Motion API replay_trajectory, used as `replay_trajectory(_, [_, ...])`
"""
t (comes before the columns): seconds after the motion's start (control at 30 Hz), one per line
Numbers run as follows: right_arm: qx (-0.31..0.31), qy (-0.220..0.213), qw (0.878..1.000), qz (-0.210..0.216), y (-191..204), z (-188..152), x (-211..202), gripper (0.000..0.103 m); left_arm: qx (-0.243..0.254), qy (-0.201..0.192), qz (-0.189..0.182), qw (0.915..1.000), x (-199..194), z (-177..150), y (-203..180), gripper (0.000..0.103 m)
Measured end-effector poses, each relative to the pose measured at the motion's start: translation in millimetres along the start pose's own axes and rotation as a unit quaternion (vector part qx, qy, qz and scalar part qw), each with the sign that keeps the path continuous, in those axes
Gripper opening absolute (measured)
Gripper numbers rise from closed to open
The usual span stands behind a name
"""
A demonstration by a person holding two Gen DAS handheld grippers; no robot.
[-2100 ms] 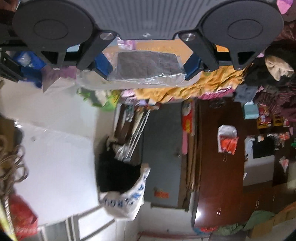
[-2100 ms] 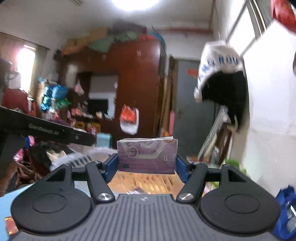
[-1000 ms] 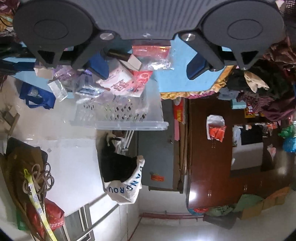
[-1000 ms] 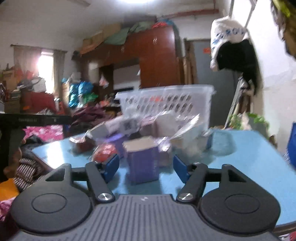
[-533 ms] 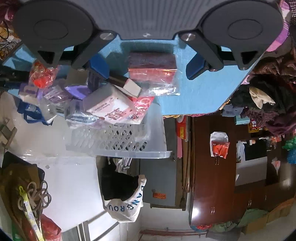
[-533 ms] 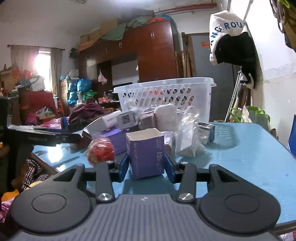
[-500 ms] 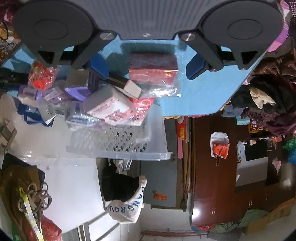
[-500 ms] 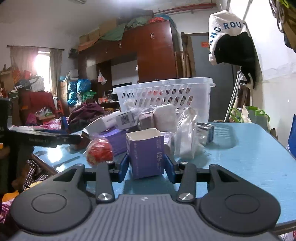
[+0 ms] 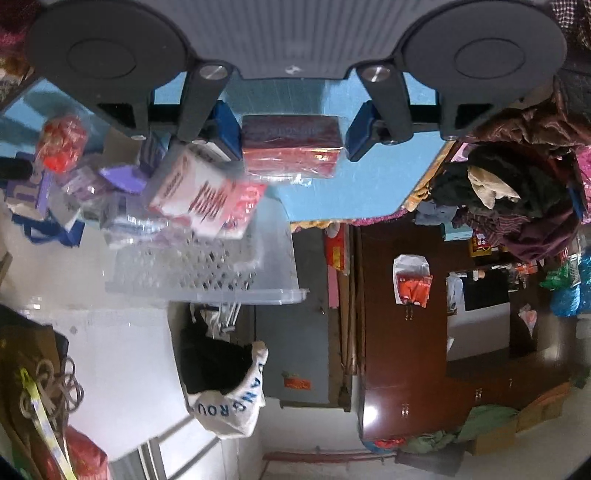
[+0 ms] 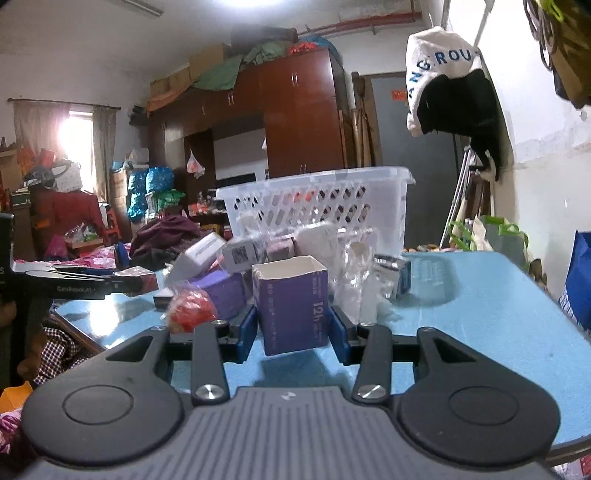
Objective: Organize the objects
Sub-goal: 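Carry both items over the white basket and open both grippers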
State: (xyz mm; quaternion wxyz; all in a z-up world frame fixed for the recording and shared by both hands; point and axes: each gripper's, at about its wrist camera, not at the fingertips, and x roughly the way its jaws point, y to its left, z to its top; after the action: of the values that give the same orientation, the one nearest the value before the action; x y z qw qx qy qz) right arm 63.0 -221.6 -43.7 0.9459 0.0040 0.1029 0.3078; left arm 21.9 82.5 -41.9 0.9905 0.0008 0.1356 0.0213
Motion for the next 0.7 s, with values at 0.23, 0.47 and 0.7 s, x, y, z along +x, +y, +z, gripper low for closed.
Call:
replay_trajectory(0.23, [-0.007,-0.008,1.0,-0.008,4.6,5.8,-3.1,0.045,-0.002,-0.02,-0.011,0.9997,-6.7,4.2,-5.3,0.064])
replay_trajectory(0.47, [0.0,-0.023,1.0,-0.013,0.0,18.3,-8.2,0.045,-0.022,-0.042,-0.03,0.9984,-11.8,14.5,-5.4,0.064])
replay_trajectory(0.7, [0.002,-0.053,0.999,-0.01,-9.8,70.0,4.9,0.045,-0.027,-0.079,-0.079,0.9933,2.7,95.3,-23.3,0.064])
